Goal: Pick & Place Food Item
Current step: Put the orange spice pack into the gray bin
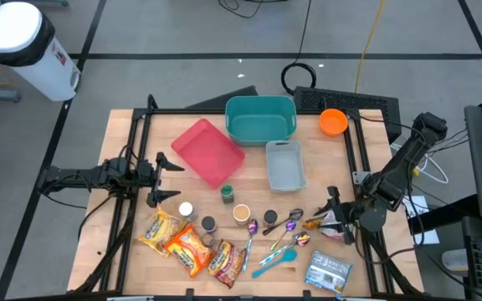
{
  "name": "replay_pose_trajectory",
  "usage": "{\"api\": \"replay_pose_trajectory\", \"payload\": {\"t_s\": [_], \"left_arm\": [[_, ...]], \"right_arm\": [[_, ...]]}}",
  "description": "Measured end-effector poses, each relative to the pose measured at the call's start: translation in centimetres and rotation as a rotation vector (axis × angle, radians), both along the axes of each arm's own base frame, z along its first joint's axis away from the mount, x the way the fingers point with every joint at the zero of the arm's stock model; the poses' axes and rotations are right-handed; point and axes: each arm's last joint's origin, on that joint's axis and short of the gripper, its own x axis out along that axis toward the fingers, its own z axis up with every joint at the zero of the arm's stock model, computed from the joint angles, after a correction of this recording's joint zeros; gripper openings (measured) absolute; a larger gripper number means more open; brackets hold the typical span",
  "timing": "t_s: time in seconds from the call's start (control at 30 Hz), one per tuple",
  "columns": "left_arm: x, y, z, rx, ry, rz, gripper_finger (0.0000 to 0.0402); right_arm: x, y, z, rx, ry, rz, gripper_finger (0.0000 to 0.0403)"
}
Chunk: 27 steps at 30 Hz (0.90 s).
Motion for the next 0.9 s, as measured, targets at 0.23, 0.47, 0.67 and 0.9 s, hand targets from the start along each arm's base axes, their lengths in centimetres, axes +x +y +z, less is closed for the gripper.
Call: {"api": "replay_pose_trajectory", "payload": {"t_s": [0.23, 0.47, 0.67, 0.9], "left_arm": [[0.0, 0.0, 0.0, 0.0, 0.0, 0.0, 0.0397], [0.0, 0.0, 0.0, 0.0, 0.0, 0.0, 0.0397], [0.0, 0.0, 0.0, 0.0, 0.0, 0.0, 0.0397], [0.0, 0.0, 0.0, 0.0, 0.0, 0.0, 0.0397]], "right_arm": [[-0.6, -0.8, -0.8, 0.017, -0.011, -0.002, 0.0159], [-1.0, -1.3, -2.2, 0.069, 0.024, -0.05, 0.0146], [-1.3, -1.6, -3.0, 0.09, 0.036, -0.068, 0.0125], [-1.4, -1.7, -2.7, 0.12, 0.034, -0.044, 0.0065]]}}
